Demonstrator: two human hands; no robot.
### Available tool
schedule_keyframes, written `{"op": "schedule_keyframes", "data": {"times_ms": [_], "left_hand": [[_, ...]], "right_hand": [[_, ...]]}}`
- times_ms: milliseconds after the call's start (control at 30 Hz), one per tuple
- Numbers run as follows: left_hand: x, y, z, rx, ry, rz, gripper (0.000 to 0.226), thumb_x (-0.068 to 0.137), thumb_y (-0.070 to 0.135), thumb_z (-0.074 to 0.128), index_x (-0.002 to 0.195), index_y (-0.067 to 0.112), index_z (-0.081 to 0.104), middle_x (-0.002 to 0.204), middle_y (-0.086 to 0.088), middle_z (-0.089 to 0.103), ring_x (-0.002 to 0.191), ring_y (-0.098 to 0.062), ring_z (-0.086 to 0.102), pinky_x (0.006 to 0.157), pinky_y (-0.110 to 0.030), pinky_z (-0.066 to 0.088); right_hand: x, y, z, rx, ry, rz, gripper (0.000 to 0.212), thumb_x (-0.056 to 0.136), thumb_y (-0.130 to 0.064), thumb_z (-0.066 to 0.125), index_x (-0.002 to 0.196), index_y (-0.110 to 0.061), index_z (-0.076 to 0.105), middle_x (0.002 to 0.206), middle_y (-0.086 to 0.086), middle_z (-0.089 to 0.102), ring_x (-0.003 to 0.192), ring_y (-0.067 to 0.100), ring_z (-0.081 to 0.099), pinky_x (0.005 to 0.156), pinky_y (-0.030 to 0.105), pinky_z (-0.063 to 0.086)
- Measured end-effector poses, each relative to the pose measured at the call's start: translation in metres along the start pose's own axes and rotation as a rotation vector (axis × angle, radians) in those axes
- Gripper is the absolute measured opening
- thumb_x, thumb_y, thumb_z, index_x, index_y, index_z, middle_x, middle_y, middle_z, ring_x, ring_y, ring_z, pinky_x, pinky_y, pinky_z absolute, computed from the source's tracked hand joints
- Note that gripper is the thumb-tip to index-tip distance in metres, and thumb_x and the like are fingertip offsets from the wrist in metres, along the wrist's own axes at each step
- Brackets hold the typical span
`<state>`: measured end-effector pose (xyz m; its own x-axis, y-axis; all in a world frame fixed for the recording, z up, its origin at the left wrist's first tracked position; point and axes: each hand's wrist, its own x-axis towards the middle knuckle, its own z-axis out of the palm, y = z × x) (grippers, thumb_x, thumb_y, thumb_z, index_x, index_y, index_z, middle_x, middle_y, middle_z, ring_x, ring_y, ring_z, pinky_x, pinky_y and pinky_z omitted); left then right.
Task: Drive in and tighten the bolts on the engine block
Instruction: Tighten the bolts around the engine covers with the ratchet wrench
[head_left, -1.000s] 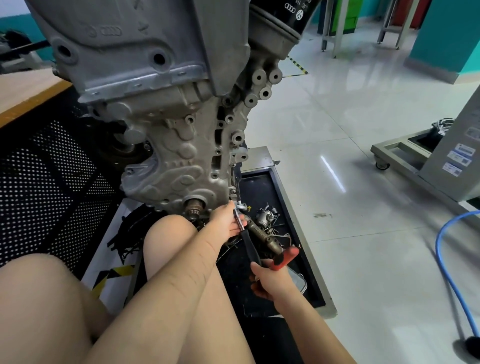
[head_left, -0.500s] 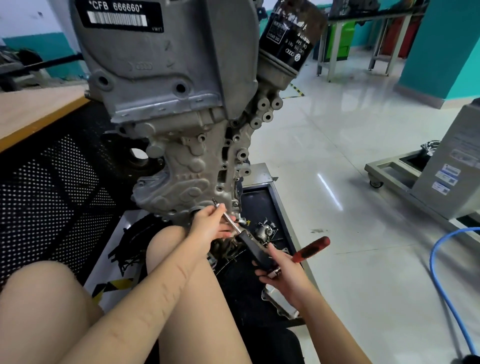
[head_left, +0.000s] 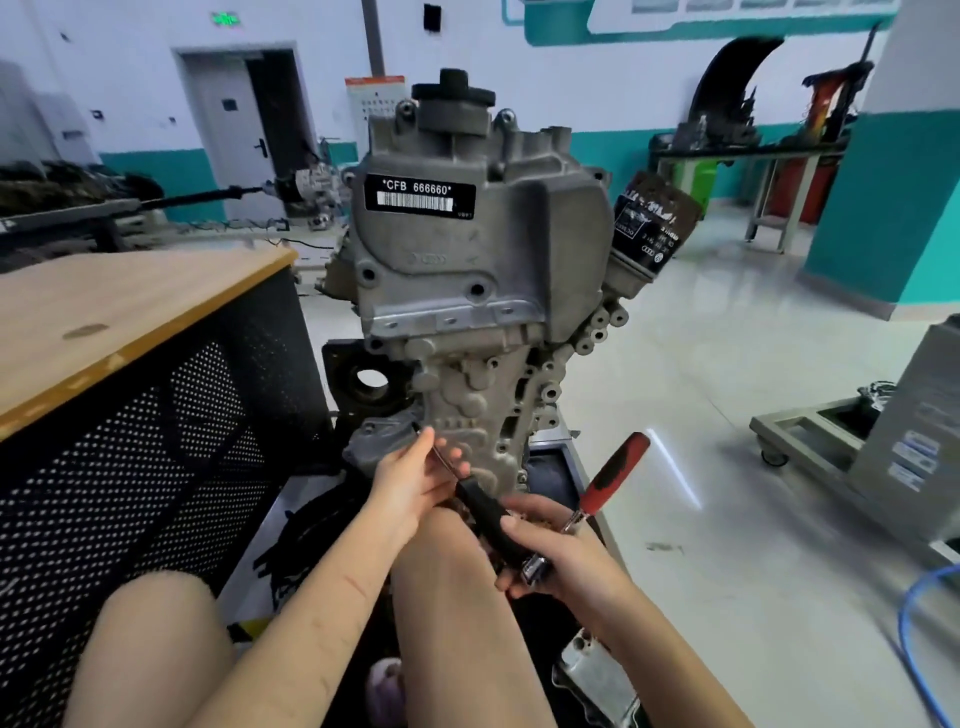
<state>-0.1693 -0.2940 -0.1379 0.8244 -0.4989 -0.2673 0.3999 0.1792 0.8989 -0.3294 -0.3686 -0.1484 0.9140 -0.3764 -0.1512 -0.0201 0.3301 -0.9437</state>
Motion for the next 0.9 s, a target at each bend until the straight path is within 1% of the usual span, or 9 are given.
{"op": "schedule_keyframes", "data": {"times_ms": [67, 133, 200, 267, 400, 567, 667, 800, 900], "left_hand": [[-0.002, 0.013, -0.008, -0.054, 0.013, 0.004, 0.027, 0.097, 0.026, 0.044, 0.074, 0.013, 0.051, 0.048, 0.004, 0.063, 0.041, -0.009, 0.062, 0.043, -0.018, 0.048], [-0.005, 0.022, -0.018, -0.075, 0.025, 0.013, 0.028, 0.098, 0.026, 0.042, 0.074, 0.014, 0.051, 0.047, 0.005, 0.063, 0.04, -0.008, 0.061, 0.04, -0.016, 0.046], [-0.008, 0.027, -0.029, -0.075, 0.038, 0.017, 0.028, 0.098, 0.027, 0.042, 0.075, 0.014, 0.052, 0.047, 0.006, 0.063, 0.04, -0.007, 0.061, 0.048, -0.018, 0.048], [-0.011, 0.028, -0.041, -0.051, 0.051, 0.017, 0.029, 0.098, 0.029, 0.04, 0.076, 0.016, 0.052, 0.047, 0.007, 0.063, 0.04, -0.005, 0.06, 0.057, -0.025, 0.043], [-0.018, 0.03, -0.065, -0.023, 0.064, 0.012, 0.03, 0.099, 0.031, 0.038, 0.077, 0.016, 0.051, 0.046, 0.009, 0.063, 0.04, -0.003, 0.06, 0.058, -0.024, 0.038], [-0.029, 0.036, -0.082, -0.068, 0.069, 0.025, 0.03, 0.099, 0.029, 0.038, 0.076, 0.015, 0.052, 0.045, 0.009, 0.062, 0.039, -0.003, 0.059, 0.06, -0.024, 0.039], [-0.032, 0.045, -0.086, -0.089, 0.085, 0.041, 0.032, 0.099, 0.03, 0.037, 0.075, 0.015, 0.052, 0.042, 0.009, 0.06, 0.037, -0.002, 0.057, 0.061, -0.023, 0.038], [-0.029, 0.046, -0.095, -0.112, 0.113, 0.043, 0.032, 0.099, 0.03, 0.039, 0.075, 0.015, 0.053, 0.043, 0.008, 0.061, 0.037, -0.003, 0.058, 0.061, -0.024, 0.04], [-0.024, 0.035, -0.101, -0.1, 0.138, 0.013, 0.03, 0.098, 0.03, 0.041, 0.077, 0.014, 0.054, 0.045, 0.008, 0.062, 0.039, -0.004, 0.059, 0.059, -0.025, 0.041]], "right_hand": [[0.002, -0.008, 0.019, -0.016, -0.012, -0.001, 0.026, 0.083, -0.012, 0.062, 0.109, -0.007, 0.059, 0.077, 0.015, 0.066, 0.047, 0.023, 0.06, 0.045, 0.022, 0.047], [0.002, -0.013, 0.037, -0.014, 0.009, 0.006, 0.02, 0.088, -0.019, 0.058, 0.104, -0.006, 0.06, 0.081, 0.017, 0.065, 0.051, 0.021, 0.061, 0.048, 0.022, 0.048], [0.002, -0.012, 0.053, 0.052, 0.06, 0.048, 0.025, 0.093, -0.029, 0.051, 0.097, -0.007, 0.061, 0.08, 0.017, 0.065, 0.056, 0.021, 0.063, 0.052, 0.024, 0.049], [0.001, -0.009, 0.065, 0.162, 0.117, 0.098, 0.036, 0.095, -0.037, 0.046, 0.097, -0.004, 0.061, 0.08, 0.017, 0.065, 0.059, 0.025, 0.064, 0.054, 0.028, 0.053], [-0.004, -0.002, 0.084, 0.315, 0.113, 0.195, 0.047, 0.096, -0.044, 0.039, 0.094, -0.002, 0.06, 0.09, 0.019, 0.062, 0.066, 0.03, 0.064, 0.061, 0.035, 0.055], [-0.008, 0.003, 0.104, 0.343, 0.084, 0.229, 0.046, 0.095, -0.046, 0.041, 0.098, -0.003, 0.059, 0.09, 0.018, 0.06, 0.067, 0.03, 0.064, 0.056, 0.032, 0.057], [-0.006, 0.003, 0.112, 0.327, 0.047, 0.226, 0.041, 0.094, -0.041, 0.046, 0.103, -0.003, 0.058, 0.089, 0.016, 0.061, 0.064, 0.028, 0.065, 0.055, 0.031, 0.057], [0.001, 0.009, 0.119, 0.252, -0.025, 0.21, 0.013, 0.089, -0.016, 0.057, 0.099, -0.007, 0.06, 0.082, 0.014, 0.063, 0.055, 0.022, 0.066, 0.046, 0.023, 0.052], [0.005, 0.023, 0.12, 0.235, -0.001, 0.22, 0.025, 0.084, 0.001, 0.058, 0.108, -0.006, 0.059, 0.074, 0.012, 0.067, 0.053, 0.022, 0.066, 0.045, 0.021, 0.049]]}}
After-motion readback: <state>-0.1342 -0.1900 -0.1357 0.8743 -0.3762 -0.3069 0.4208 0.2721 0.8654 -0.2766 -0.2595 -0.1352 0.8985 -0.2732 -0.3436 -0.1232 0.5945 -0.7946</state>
